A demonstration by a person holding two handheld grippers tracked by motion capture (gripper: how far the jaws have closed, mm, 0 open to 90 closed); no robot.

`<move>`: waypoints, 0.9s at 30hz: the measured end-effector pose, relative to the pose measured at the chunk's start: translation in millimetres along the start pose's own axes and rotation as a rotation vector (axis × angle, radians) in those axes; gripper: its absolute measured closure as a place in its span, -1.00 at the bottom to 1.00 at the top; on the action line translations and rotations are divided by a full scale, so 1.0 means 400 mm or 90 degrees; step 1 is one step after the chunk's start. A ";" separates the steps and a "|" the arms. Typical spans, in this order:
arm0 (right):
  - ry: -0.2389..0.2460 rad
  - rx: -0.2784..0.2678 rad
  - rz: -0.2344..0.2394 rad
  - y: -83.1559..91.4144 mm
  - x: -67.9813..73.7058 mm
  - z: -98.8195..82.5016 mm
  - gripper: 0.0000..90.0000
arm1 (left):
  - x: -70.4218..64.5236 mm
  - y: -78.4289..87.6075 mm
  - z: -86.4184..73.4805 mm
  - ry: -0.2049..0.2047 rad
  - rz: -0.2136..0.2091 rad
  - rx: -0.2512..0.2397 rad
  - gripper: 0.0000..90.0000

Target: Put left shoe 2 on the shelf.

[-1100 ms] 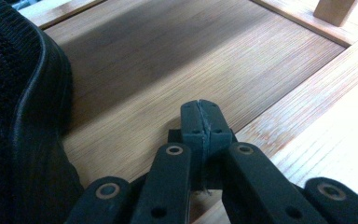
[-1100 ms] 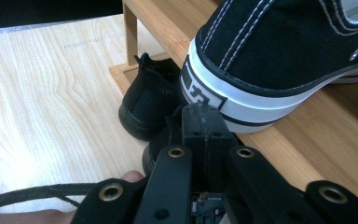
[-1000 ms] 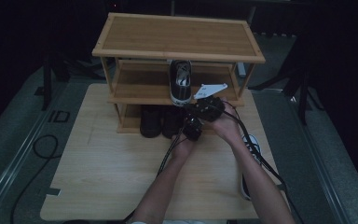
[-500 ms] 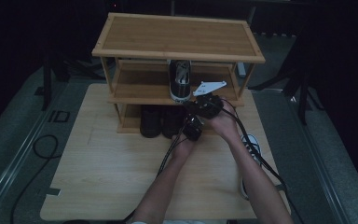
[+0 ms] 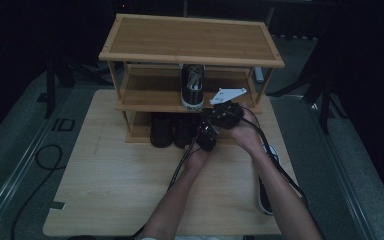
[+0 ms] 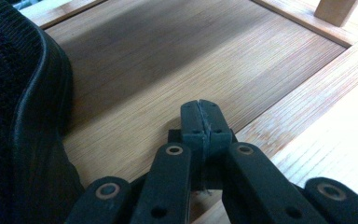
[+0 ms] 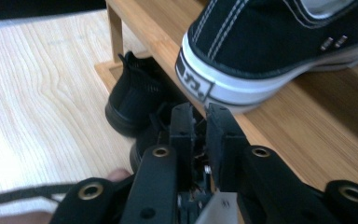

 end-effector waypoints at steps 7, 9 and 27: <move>0.001 0.015 -0.015 0.052 -0.002 -0.018 0.69 | -0.005 -0.002 0.003 0.013 -0.002 -0.007 1.00; 0.001 0.021 -0.020 0.061 -0.006 -0.027 0.67 | -0.005 -0.002 0.003 0.013 -0.001 -0.007 1.00; -0.020 0.046 -0.004 0.122 0.027 -0.131 0.58 | -0.004 -0.003 0.003 0.011 -0.003 -0.008 1.00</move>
Point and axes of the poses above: each handheld gripper's, and its own axes: y roughly backward along the jaws, z roughly out of its top, x roughly to its left, the point moved 8 cm from there along -y, roughly forward along the jaws, and after that the axes turned 6 degrees about z, right-handed, at the moved point
